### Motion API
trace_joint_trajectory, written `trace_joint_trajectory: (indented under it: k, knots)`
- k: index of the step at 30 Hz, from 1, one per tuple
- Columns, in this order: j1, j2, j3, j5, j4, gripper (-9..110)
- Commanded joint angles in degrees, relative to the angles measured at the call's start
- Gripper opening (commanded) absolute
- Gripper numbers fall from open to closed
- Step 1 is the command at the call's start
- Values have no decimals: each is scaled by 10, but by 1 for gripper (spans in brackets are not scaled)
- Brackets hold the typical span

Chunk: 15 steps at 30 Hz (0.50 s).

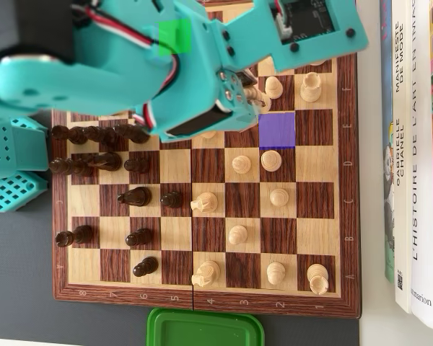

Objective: Play chess

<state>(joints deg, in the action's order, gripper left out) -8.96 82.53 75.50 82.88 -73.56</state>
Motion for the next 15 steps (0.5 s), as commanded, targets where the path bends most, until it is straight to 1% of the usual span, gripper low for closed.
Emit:
trace_joint_trajectory:
  k: [1, 15]
  knots:
    - [-11, 54, 12, 4, 6, 3]
    - [-83, 188, 156, 4, 7, 3]
